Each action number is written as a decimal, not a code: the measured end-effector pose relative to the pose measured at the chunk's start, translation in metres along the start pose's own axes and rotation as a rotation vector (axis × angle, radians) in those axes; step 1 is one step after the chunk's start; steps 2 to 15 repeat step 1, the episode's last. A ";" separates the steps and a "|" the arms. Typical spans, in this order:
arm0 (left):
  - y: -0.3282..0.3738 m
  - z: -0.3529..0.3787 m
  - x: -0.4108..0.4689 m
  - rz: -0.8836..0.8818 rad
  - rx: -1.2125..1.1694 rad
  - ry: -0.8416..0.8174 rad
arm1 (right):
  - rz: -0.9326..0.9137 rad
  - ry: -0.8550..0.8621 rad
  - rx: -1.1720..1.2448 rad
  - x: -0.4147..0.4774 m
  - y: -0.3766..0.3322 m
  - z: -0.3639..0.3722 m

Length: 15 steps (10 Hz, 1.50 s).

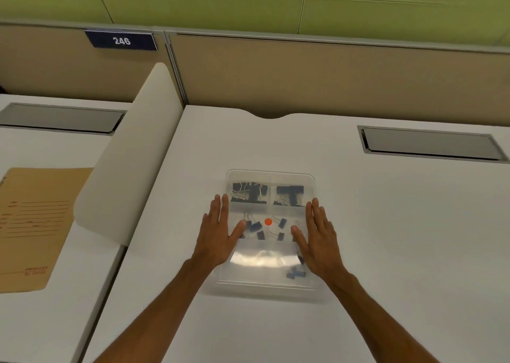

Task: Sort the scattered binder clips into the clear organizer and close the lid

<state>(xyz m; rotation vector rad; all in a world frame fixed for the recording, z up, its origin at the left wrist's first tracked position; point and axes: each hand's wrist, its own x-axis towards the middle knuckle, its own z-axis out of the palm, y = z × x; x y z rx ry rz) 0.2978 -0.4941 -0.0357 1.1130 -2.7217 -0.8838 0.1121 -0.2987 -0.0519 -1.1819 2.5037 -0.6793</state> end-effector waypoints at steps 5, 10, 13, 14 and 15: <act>0.001 -0.007 0.005 0.003 0.026 0.008 | -0.033 0.032 -0.089 0.007 0.003 -0.004; 0.001 -0.007 0.005 0.003 0.026 0.008 | -0.033 0.032 -0.089 0.007 0.003 -0.004; 0.001 -0.007 0.005 0.003 0.026 0.008 | -0.033 0.032 -0.089 0.007 0.003 -0.004; 0.001 -0.007 0.005 0.003 0.026 0.008 | -0.033 0.032 -0.089 0.007 0.003 -0.004; 0.001 -0.007 0.005 0.003 0.026 0.008 | -0.033 0.032 -0.089 0.007 0.003 -0.004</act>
